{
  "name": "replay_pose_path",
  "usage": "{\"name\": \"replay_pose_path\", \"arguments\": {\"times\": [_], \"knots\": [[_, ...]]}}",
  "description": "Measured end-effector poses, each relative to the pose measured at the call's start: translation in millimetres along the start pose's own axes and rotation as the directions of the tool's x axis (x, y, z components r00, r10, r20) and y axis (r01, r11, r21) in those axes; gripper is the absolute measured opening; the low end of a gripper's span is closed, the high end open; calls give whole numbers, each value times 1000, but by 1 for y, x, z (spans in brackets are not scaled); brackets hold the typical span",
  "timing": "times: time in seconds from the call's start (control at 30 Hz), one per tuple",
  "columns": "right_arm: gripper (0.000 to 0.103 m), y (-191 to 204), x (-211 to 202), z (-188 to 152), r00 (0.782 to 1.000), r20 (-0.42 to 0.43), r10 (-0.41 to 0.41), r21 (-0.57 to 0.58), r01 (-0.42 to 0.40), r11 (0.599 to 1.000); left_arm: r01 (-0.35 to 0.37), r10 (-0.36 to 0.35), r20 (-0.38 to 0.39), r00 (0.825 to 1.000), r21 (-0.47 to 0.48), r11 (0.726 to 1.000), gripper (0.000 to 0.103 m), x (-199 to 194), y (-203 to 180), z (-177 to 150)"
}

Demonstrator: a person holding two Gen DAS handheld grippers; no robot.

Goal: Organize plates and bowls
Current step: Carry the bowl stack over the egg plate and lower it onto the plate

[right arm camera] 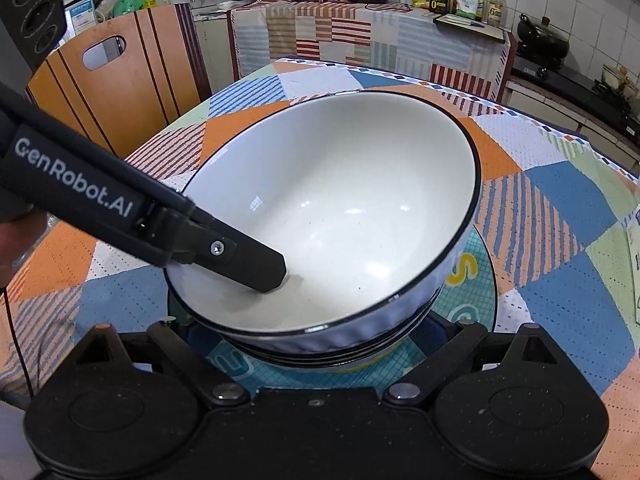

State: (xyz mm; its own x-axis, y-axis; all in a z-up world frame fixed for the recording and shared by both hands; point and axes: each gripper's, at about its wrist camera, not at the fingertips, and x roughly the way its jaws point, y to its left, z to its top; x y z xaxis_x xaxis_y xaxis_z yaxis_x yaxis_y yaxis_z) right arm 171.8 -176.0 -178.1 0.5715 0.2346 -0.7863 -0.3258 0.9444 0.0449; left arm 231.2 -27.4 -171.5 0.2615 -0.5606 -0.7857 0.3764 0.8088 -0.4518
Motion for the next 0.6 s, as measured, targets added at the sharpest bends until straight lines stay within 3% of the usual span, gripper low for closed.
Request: {"name": "replay_pose_path", "arguments": {"times": [0.3, 0.6], "knots": [[97, -3, 3, -3, 1000, -4, -13, 38, 13, 999, -23, 22, 32, 999, 4, 1000, 43, 4, -6, -3], [96, 5, 5, -3, 998, -1, -67, -12, 67, 998, -41, 42, 56, 998, -7, 999, 46, 5, -5, -4]]}}
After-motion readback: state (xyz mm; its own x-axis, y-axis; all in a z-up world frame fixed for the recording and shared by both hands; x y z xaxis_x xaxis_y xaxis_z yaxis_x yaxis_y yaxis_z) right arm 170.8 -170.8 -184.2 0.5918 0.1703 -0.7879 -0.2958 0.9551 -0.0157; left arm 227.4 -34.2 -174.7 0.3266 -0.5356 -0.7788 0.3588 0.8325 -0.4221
